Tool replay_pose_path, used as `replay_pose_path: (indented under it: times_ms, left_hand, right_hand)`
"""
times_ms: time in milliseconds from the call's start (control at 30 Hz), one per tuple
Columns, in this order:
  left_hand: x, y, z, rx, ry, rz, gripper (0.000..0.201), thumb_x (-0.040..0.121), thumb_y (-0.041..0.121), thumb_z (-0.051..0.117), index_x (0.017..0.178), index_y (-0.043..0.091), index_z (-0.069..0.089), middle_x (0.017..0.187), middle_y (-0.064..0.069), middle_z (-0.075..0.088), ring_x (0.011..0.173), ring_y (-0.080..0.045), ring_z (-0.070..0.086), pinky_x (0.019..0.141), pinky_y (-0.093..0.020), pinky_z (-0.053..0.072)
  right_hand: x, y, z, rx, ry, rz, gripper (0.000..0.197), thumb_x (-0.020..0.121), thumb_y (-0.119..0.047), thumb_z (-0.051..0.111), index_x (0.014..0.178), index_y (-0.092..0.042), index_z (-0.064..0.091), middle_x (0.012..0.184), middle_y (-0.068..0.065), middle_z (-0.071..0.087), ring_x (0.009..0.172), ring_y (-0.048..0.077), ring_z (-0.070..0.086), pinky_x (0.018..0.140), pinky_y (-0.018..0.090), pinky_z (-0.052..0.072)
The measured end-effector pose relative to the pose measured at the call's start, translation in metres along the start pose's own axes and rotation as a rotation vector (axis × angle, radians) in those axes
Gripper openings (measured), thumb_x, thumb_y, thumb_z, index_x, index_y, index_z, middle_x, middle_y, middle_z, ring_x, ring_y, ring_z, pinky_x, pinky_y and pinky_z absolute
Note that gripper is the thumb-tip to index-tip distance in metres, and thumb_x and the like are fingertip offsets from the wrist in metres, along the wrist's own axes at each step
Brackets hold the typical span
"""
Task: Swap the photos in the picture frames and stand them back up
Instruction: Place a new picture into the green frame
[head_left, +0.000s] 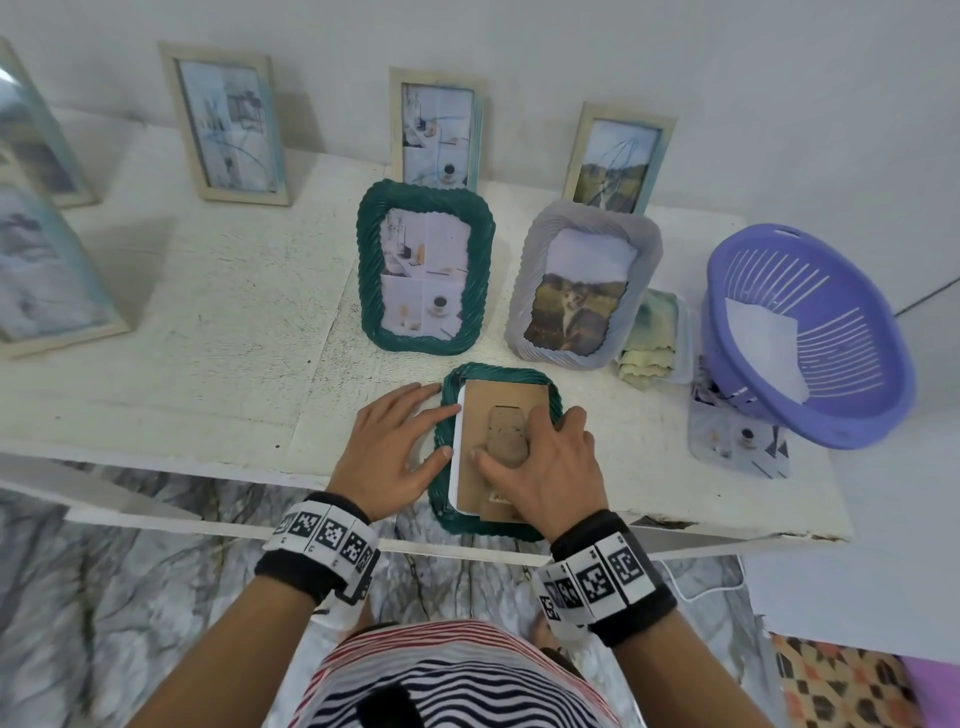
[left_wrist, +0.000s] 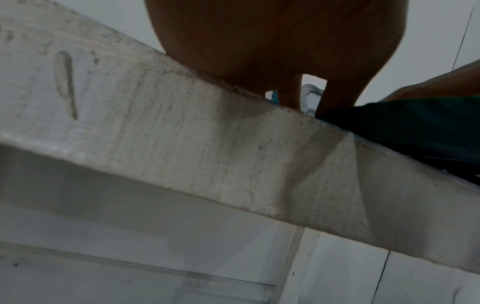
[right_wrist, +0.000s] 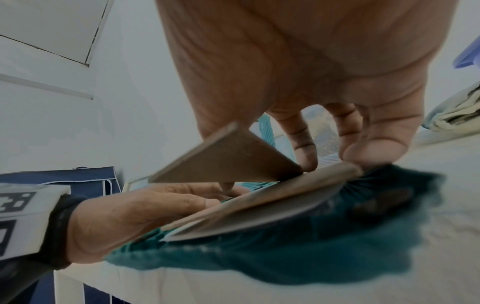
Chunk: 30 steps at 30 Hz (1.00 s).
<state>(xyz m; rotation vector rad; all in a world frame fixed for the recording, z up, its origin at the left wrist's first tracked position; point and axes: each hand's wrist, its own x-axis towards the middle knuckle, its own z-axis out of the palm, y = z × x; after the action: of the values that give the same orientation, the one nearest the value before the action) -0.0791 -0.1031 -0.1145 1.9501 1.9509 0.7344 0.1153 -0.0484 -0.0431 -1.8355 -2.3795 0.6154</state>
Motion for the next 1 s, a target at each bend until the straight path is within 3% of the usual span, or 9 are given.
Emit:
replay_pose_path:
  times_ms: [733,1000]
  left_hand:
    - [0.0007,0.0018,-0.0017,0.011,-0.022,-0.018,0.053,0.089,0.057,0.042,0.138,0.04,0.048,0.152,0.013,0.037,0.142,-0.012,0.027,0.11,-0.037,0.024]
    - [0.0007,0.0011,-0.0017,0.024,-0.026,-0.012,0.057,0.09,0.058,0.041,0.142,0.037,0.046,0.152,0.01,0.038,0.141,-0.016,0.029,0.109,-0.043,0.028]
  right_hand:
    - [-0.0019,0.0011,0.0069,0.003,-0.009,-0.043,0.071,0.077,-0.071,0.055,0.121,-0.015,0.045,0.111,0.009,0.037,0.097,0.03,0.046,0.079,0.036,0.045]
    - [-0.0019,0.0043,0.0099,0.032,0.017,-0.055,0.067,0.076,-0.069,0.057,0.114,-0.015,0.048,0.109,0.008,0.037,0.094,0.029,0.047,0.078,0.036,0.045]
